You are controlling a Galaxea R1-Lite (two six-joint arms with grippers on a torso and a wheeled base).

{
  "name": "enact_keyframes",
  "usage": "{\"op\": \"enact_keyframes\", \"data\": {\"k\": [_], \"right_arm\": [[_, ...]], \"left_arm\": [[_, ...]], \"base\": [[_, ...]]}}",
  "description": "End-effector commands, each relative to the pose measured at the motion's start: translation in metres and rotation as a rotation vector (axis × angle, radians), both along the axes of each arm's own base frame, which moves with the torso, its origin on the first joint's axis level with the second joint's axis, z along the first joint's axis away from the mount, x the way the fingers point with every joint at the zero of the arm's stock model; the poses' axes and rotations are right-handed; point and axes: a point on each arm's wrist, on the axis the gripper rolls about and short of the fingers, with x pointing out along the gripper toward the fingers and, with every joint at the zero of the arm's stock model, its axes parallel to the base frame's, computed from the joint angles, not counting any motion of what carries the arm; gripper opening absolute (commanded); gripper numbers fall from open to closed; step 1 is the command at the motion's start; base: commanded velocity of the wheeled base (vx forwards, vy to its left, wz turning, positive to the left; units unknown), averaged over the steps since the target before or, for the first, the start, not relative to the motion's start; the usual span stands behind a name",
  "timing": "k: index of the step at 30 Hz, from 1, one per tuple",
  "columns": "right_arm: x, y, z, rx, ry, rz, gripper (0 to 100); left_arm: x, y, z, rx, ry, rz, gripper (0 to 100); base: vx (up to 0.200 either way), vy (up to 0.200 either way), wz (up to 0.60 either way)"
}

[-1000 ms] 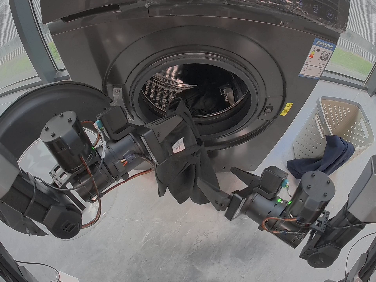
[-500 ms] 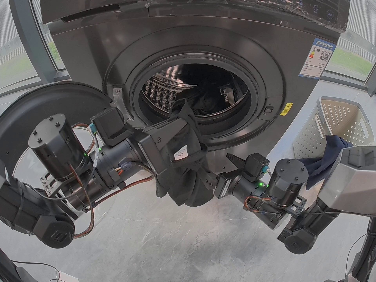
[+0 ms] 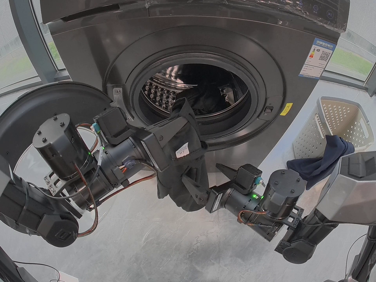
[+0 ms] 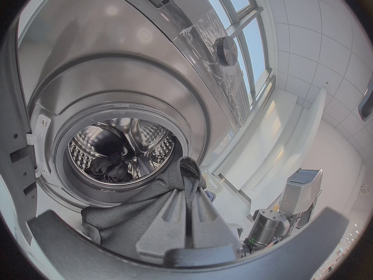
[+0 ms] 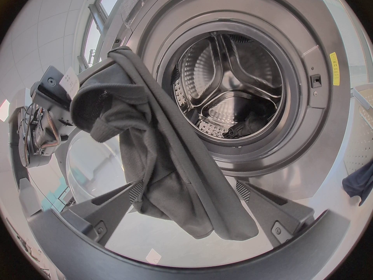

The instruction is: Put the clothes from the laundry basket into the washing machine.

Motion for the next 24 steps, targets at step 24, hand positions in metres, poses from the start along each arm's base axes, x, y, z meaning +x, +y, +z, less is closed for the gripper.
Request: {"op": "enact_keyframes", "data": {"k": [24], "right_arm": [[0.057,-0.057,0.007,0.022,-0.034,-0.241,100]], "left_arm": [[-0.018,0.004,0.001,0.017,0.014,-0.041,0]], "base": [[0.0,0.0,0.0]]}}
